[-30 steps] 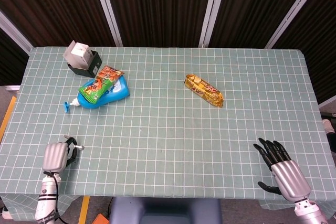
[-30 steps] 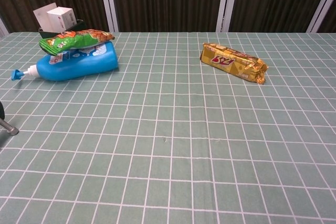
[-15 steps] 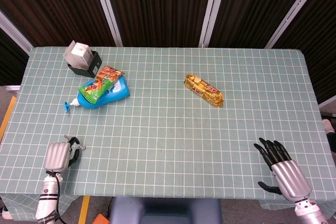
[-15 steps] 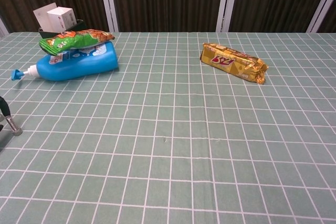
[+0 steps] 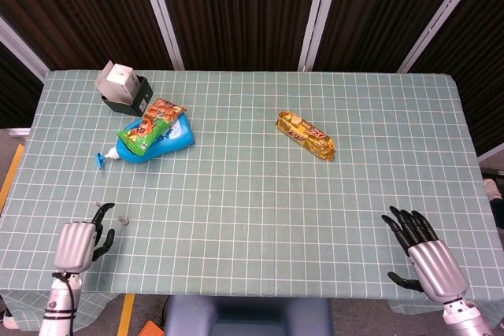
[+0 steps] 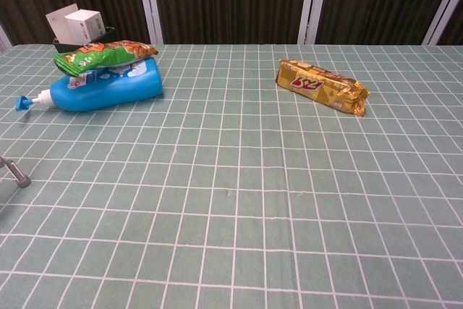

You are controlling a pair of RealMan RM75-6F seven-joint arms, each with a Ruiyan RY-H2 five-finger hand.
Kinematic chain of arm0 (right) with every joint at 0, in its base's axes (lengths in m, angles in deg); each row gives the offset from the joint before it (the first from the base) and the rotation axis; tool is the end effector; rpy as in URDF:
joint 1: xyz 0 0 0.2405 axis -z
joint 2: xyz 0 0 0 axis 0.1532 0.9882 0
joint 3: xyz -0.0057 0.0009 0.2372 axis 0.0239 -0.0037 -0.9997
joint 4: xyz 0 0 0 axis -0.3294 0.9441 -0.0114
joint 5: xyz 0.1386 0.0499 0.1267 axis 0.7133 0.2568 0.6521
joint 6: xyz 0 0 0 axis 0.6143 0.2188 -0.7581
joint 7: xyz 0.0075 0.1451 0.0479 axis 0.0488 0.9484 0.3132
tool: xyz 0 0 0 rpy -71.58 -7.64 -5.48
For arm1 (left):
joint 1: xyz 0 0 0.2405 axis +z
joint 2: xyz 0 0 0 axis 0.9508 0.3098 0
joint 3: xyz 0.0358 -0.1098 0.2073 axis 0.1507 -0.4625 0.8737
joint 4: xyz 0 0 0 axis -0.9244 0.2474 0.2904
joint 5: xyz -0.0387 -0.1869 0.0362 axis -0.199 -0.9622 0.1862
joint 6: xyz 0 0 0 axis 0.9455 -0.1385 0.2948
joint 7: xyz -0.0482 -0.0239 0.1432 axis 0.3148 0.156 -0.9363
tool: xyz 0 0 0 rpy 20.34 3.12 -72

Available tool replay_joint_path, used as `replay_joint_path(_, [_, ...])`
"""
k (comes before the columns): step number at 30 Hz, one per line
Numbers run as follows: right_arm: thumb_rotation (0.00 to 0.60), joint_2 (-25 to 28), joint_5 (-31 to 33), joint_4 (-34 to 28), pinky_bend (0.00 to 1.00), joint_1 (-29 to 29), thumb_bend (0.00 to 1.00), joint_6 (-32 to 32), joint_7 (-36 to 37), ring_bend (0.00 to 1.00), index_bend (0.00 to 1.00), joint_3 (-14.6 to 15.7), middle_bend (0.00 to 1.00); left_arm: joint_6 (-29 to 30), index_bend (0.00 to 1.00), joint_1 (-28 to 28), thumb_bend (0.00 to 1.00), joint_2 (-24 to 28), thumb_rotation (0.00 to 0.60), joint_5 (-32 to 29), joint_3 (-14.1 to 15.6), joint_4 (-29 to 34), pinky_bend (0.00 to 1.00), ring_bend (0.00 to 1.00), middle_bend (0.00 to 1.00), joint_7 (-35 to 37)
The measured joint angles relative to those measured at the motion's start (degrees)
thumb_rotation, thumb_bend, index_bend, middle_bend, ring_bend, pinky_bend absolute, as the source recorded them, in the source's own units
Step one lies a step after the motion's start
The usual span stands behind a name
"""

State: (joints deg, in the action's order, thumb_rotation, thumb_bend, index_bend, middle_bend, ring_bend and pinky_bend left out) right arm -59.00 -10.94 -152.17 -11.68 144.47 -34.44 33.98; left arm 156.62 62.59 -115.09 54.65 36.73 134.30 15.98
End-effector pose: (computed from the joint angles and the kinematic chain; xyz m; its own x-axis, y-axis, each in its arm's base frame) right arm -0.2465 -0.1404 0.1352 0.4153 -0.1784 0.8920 -0.9004 -0.2206 0.3751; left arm -0.2587 0.1974 0.0678 0.3793 -0.0488 0.9240 0.9133 -0.1403 -0.3823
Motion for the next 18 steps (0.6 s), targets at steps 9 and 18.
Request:
replay_joint_path(9, [0.6, 0.96, -0.56, -0.56, 0.0, 0.22, 0.2, -0.3, -0.7, 0.0, 0.0, 0.76, 0.0, 11.52, 0.01, 5.57, 0.43, 13.62, 0.6, 16.52, 11.2, 7.45, 0.05, 0.0, 0.0, 9.46])
replay_joint_path(18, [0.6, 1.51, -1.22, -0.68, 0.0, 0.63, 0.2, 0.33, -0.33, 0.0, 0.0, 1.14, 0.0, 11.98, 0.0, 7.85, 0.43, 17.52, 0.6, 15.91, 9.62, 10.47, 0.05, 0.0, 0.0, 8.55])
